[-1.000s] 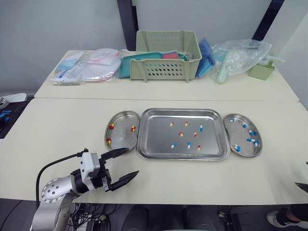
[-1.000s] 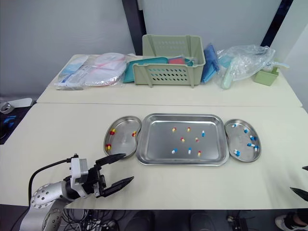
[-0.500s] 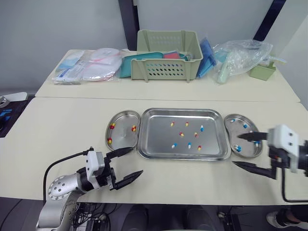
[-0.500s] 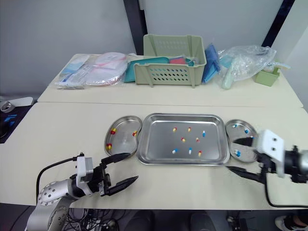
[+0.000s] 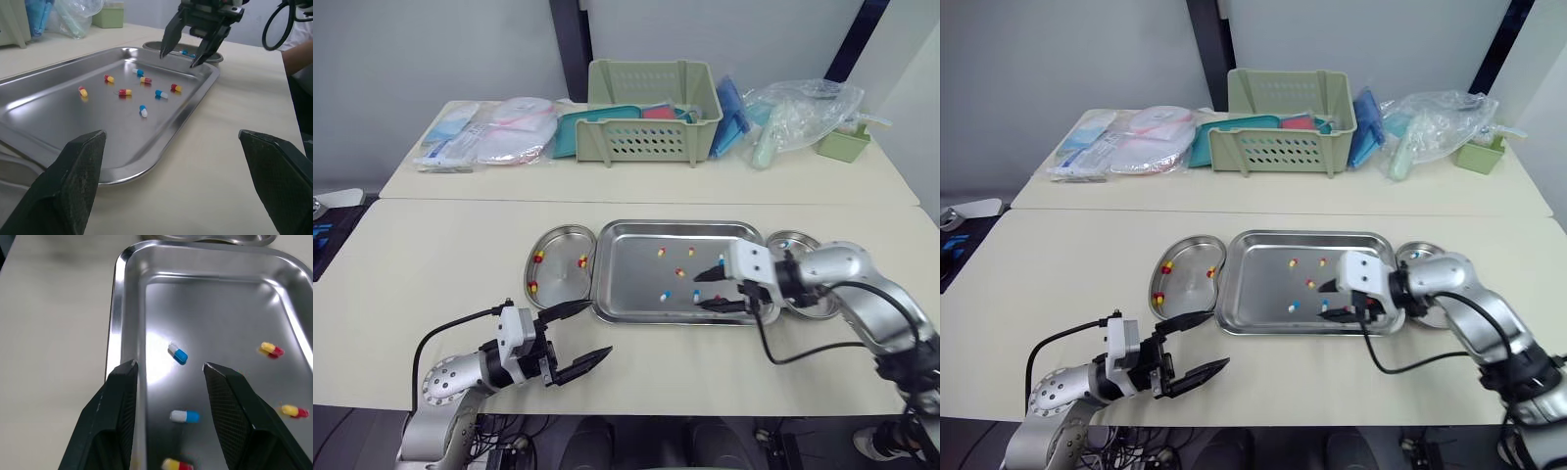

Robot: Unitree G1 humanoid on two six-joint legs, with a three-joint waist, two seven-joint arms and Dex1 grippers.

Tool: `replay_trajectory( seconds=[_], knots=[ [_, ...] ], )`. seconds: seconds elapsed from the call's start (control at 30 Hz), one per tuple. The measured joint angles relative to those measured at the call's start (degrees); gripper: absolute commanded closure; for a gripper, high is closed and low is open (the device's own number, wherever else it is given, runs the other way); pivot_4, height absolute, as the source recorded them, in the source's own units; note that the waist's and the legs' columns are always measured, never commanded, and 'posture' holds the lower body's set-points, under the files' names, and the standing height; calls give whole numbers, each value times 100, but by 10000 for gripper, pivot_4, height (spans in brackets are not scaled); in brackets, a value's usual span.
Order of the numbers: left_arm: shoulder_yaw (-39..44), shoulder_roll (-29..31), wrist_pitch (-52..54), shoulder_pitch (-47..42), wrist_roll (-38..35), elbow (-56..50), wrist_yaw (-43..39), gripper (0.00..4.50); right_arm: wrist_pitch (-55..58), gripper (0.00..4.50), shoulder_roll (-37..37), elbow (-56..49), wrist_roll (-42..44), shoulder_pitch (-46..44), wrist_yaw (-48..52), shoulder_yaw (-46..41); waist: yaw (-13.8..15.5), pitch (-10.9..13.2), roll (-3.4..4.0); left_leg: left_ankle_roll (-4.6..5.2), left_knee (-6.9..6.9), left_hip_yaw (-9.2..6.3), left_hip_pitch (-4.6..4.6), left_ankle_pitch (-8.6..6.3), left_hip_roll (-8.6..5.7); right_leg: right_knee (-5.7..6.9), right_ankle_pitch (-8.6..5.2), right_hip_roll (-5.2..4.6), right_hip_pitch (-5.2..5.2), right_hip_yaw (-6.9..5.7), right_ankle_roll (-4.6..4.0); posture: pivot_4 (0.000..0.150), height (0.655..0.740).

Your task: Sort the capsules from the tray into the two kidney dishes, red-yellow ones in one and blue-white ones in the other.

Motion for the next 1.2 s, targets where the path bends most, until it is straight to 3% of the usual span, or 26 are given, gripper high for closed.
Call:
replay_trajectory(
  seconds=[0.27, 0.67, 1.0, 1.2],
  knots=[
    [-56, -1, -9, -8, 48, -8, 46, 0, -653, 21738, 965, 1646, -761, -1109, 476, 742, -41, 0, 1, -1, 2, -4, -4, 0, -1, 0, 0, -2, -5, -2, 0, 1500, 7400],
    [-58, 2, -28, -5, 75, -15, 70, 0, -1396, 21738, 1577, 3082, -1270, -1621, 1147, 1026, -89, 1, 2, -1, 0, -3, -5, 1, 0, 5, 0, -1, -14, 0, -1, 1500, 7400],
    [-60, 1, -83, -7, 107, -15, 124, 0, -1919, 44705, 1657, 3663, -1567, -1946, 1353, 1046, -87, 1, 3, -1, 0, -2, -3, 1, -1, 5, 1, -1, -14, 0, -1, 1500, 7400],
    [-78, -3, -95, -8, 129, -15, 184, 0, -1954, 44705, 1782, 3755, -1575, -1963, 1498, 999, -89, 0, 3, -1, 0, -2, -2, 0, 0, 6, 0, -1, -14, 1, -1, 1500, 7400]
  ],
)
